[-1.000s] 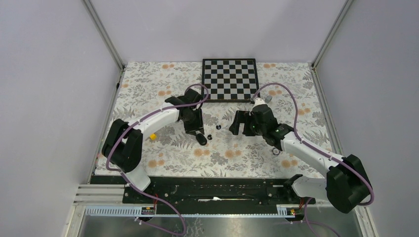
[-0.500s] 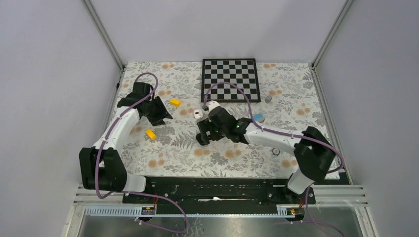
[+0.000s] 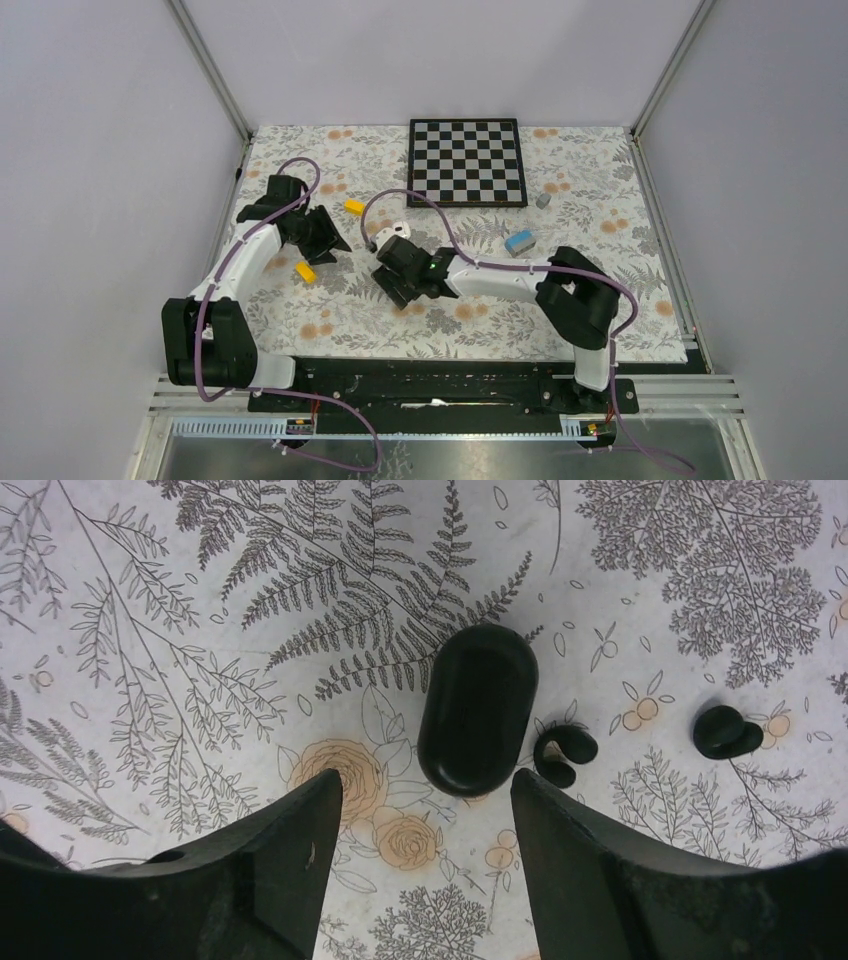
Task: Insert the wireless bluetooth earbuds into the charging case
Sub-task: Adjust the charging case at the center of the board.
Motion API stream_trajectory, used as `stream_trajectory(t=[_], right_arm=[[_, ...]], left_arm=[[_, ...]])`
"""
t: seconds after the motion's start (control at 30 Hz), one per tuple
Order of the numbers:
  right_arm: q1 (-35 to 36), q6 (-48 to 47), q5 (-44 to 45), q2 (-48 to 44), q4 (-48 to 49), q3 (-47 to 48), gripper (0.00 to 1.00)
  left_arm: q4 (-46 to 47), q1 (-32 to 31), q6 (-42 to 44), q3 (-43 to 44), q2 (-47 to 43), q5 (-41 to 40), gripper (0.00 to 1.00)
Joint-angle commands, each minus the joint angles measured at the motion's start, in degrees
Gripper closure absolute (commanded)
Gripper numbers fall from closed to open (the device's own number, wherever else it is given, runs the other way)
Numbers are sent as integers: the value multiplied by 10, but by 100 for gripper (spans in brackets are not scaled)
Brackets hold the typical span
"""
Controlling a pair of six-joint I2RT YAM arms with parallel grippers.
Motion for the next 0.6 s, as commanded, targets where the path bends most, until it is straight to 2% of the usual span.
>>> stream_trajectory(t=[0.0, 0.4, 0.57], right_arm=[[3, -38, 50, 35, -12, 37, 31], [5, -55, 98, 83, 11, 55, 50], [5, -38, 98, 71, 25, 49, 64]], left_arm=[[18, 5, 12, -6, -7, 14, 53], [26, 10, 13, -19, -9, 21, 54], [31, 10, 13, -26, -10, 31, 54]])
